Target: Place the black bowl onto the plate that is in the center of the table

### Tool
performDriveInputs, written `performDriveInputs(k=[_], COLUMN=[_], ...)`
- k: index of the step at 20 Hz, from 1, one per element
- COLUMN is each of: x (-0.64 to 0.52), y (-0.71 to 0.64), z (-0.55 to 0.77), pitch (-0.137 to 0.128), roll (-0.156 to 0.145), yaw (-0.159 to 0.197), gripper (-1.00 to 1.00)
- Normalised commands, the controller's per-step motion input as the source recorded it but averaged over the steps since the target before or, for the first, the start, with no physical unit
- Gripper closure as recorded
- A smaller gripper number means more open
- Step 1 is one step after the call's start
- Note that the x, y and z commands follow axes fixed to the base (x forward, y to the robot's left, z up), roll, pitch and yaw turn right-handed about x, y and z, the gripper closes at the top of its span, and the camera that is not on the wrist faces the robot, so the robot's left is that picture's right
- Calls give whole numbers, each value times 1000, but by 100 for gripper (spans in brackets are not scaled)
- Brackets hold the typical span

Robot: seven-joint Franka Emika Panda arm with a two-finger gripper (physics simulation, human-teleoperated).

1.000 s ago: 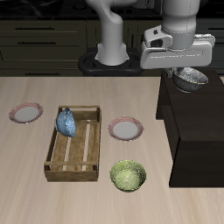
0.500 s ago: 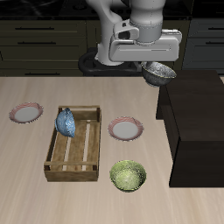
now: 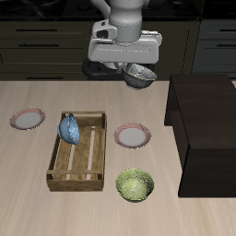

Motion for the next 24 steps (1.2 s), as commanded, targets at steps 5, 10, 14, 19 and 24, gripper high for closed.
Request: performDriveInputs(k=[5,10,14,19,24], x=[-205,-117,-34,72,54], y=[-281,-27,9,78,164], z=[-298,-289,-382,-275,-178], pitch=[-5,21,28,21,1], roll=[12,11,27,46,58], yaw=[14,8,4,18,26], gripper=[100,100,100,100,100])
